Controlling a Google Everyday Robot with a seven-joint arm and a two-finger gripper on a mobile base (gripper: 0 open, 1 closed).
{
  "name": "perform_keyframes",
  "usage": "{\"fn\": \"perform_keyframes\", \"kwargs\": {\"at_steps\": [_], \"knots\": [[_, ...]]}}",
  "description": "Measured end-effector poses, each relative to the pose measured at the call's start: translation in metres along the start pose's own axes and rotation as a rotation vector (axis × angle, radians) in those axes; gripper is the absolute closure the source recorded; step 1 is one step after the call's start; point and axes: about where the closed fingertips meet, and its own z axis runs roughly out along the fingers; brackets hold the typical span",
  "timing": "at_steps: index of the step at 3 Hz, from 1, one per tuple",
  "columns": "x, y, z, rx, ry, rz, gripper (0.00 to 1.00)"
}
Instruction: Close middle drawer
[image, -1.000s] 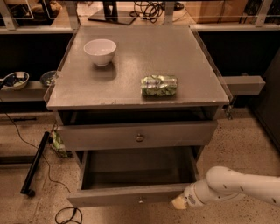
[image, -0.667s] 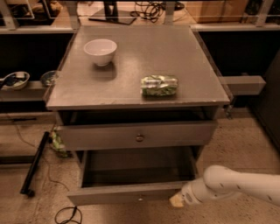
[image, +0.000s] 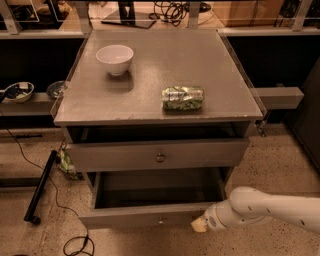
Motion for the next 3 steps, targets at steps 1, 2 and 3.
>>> {"fn": "perform_keyframes", "kwargs": {"at_steps": [1, 2, 3], "knots": [[-0.019, -0.006, 0.01, 0.016, -0.026, 0.013, 1.0], [-0.023, -0.006, 0.01, 0.021, -0.032, 0.012, 1.0], [-0.036, -0.01, 0.009, 0.034, -0.05, 0.011, 1.0]]}}
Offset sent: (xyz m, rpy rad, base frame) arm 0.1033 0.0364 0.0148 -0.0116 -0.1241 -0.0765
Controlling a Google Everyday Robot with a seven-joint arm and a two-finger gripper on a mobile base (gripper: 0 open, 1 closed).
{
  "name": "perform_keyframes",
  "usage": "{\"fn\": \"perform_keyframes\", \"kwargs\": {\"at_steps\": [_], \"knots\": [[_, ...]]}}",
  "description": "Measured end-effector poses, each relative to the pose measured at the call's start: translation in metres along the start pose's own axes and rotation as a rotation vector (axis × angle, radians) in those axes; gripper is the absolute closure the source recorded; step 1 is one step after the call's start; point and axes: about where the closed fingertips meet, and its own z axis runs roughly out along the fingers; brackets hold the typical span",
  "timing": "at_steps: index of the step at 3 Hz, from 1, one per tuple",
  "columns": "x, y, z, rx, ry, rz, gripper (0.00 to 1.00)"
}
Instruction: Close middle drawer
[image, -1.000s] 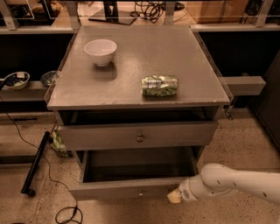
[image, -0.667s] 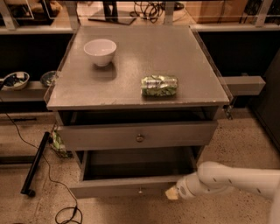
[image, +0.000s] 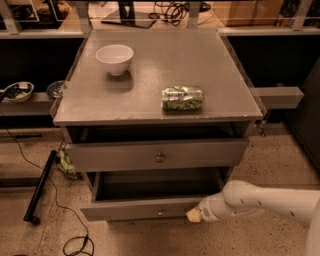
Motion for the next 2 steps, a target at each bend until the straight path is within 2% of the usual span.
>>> {"fn": "perform_keyframes", "kwargs": {"at_steps": [1, 2], "knots": [[-0.0353, -0.008, 0.0002, 0.029, -0.04, -0.005, 1.0], [-0.0353, -0.0081, 0.0003, 0.029, -0.041, -0.005, 1.0]]}}
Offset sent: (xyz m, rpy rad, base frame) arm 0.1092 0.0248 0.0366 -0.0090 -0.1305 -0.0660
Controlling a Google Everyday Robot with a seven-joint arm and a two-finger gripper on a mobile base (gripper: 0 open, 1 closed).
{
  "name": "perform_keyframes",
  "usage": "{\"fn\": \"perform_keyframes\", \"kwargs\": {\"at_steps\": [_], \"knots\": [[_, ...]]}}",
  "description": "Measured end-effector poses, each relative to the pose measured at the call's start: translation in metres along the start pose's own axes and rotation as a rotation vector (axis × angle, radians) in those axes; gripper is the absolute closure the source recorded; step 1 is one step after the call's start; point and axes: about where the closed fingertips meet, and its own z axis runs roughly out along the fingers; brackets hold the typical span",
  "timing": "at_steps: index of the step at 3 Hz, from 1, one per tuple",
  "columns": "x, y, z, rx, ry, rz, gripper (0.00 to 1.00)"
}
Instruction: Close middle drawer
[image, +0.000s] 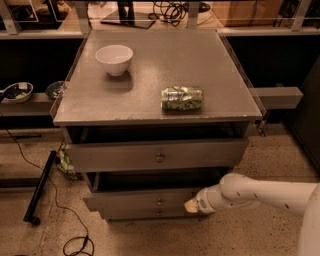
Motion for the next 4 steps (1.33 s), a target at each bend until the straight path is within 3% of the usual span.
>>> {"fn": "perform_keyframes", "kwargs": {"at_steps": [1, 2, 4], "knots": [[-0.004, -0.007, 0.003, 0.011, -0.027, 0.037, 1.0], [-0.021, -0.014, 0.005, 0.027, -0.066, 0.047, 1.0], [-0.029, -0.016, 0.006, 0.036, -0.086, 0.046, 1.0]]}}
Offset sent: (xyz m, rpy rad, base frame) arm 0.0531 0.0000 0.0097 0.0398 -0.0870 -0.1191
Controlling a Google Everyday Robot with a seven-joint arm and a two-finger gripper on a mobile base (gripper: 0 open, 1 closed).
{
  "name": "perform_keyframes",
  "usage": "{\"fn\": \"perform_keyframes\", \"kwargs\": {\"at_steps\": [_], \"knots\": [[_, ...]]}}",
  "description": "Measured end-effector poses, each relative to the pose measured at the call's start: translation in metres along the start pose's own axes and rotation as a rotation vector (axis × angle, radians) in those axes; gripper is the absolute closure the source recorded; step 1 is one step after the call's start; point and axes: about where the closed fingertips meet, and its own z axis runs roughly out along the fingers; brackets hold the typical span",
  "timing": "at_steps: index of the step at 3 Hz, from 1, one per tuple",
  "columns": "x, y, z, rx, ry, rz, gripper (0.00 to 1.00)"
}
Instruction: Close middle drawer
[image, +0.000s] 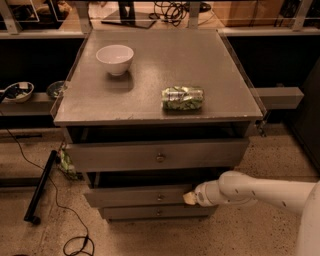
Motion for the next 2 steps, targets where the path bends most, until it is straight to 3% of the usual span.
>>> {"fn": "perform_keyframes", "kwargs": {"at_steps": [2], "knots": [[-0.0165, -0.0039, 0.0052, 0.008, -0.036, -0.006, 1.0]]}}
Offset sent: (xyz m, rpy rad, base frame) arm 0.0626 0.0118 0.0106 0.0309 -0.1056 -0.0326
